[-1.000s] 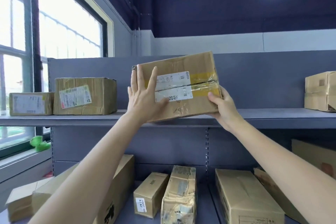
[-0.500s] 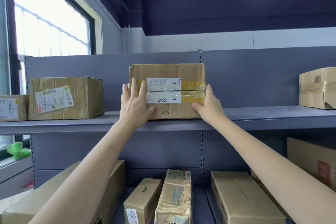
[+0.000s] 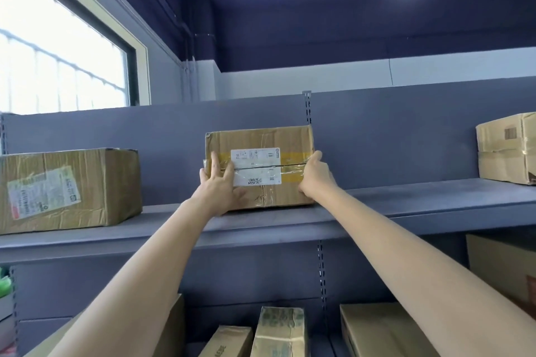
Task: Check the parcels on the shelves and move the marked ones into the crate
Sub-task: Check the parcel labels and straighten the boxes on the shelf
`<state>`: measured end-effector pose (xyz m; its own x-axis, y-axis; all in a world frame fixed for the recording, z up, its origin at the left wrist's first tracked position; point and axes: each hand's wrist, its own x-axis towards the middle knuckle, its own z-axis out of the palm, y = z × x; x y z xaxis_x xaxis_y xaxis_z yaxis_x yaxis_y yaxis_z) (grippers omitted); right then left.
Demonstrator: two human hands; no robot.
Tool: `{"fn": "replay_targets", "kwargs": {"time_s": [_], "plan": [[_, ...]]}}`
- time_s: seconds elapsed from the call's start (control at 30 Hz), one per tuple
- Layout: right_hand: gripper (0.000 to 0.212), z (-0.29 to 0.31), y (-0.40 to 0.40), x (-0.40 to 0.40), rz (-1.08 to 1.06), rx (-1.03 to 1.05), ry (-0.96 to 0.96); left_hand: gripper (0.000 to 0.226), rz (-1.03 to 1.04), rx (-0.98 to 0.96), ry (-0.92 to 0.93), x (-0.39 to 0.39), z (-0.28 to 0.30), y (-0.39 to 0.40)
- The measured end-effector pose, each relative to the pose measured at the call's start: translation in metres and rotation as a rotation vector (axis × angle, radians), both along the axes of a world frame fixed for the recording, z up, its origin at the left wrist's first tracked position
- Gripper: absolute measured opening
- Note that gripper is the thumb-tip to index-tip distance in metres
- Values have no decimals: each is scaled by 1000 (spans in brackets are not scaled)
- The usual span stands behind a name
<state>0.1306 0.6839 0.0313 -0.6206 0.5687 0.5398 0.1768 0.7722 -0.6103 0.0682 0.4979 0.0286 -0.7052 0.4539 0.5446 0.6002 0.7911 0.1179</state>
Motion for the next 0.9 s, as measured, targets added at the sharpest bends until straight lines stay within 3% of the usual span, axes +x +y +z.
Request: {"fn": "replay_targets", "kwargs": {"time_s": [0.17, 0.33, 0.57, 0.9], "plan": [[66, -8, 6, 1, 46, 30, 1, 72, 25, 49, -25, -3, -2, 2], [72, -10, 22, 41, 89, 147, 21, 77, 33, 145, 71, 30, -2, 19], [65, -4, 88, 126, 14, 178, -26, 68, -169, 212, 126, 96, 2, 96], [55, -19, 203, 221, -33, 190, -87, 68, -307, 186, 5, 175, -20, 213]]}}
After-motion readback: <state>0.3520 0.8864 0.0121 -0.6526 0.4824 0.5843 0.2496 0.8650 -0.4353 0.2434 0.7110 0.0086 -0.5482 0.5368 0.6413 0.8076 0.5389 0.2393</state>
